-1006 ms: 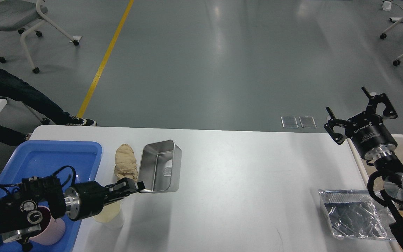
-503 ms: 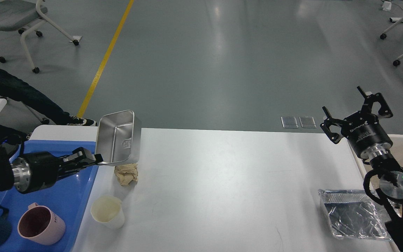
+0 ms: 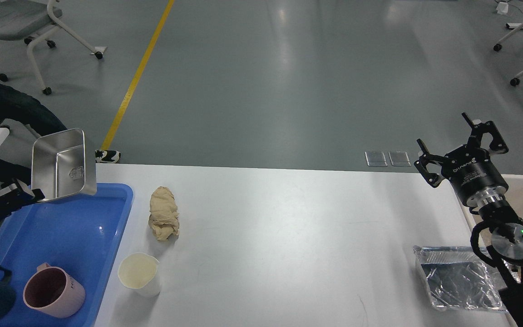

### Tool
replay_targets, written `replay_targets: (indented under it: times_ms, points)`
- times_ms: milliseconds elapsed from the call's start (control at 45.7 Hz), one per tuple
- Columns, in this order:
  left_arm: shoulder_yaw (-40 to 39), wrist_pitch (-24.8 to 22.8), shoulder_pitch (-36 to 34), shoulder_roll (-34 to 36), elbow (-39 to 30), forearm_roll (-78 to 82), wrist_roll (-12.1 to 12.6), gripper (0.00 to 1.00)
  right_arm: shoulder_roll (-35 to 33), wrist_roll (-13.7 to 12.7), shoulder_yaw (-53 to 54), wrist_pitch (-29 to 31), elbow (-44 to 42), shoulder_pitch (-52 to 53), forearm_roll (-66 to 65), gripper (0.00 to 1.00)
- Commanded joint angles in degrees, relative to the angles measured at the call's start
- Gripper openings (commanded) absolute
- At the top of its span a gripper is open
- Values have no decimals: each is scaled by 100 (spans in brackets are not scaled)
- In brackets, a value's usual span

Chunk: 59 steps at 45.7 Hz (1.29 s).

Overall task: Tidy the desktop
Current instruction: 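Lift the steel box with the left gripper and set it in the blue tray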

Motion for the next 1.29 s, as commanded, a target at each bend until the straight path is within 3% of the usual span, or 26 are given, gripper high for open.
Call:
replay_targets:
  times_ms: [0,350,1050,1268]
  points:
    - [26,-89,171,-52,499,0,-3,0,-2,0,9,0,3,-18,1,100]
    - [96,-89,698,-1088,2107,158,-65,0,-20,0,18,0,-6,-27,1,100]
    - [105,-72,1322,-2794,3725,140,-74,2,-55,0,44,9,-6,-62,1,100]
    - [61,8,1402,-2996,3866,70,-12,27,-64,0,53,18,-6,-62,1,100]
